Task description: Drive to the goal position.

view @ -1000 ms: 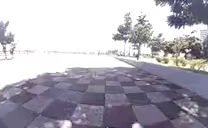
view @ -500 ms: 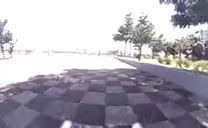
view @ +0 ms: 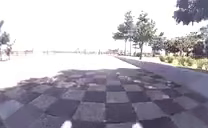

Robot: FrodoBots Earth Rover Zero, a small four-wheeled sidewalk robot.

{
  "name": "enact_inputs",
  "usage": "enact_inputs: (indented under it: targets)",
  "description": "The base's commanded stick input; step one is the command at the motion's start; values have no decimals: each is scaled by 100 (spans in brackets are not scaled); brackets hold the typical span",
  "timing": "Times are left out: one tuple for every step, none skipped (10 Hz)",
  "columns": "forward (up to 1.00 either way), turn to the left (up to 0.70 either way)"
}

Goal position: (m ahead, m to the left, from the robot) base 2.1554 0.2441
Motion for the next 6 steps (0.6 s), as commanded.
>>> enact_inputs:
  targets:
    - [70, -25]
    - [70, -18]
    - [70, -11]
    - [70, -4]
    - [70, 0]
    - [70, 0]
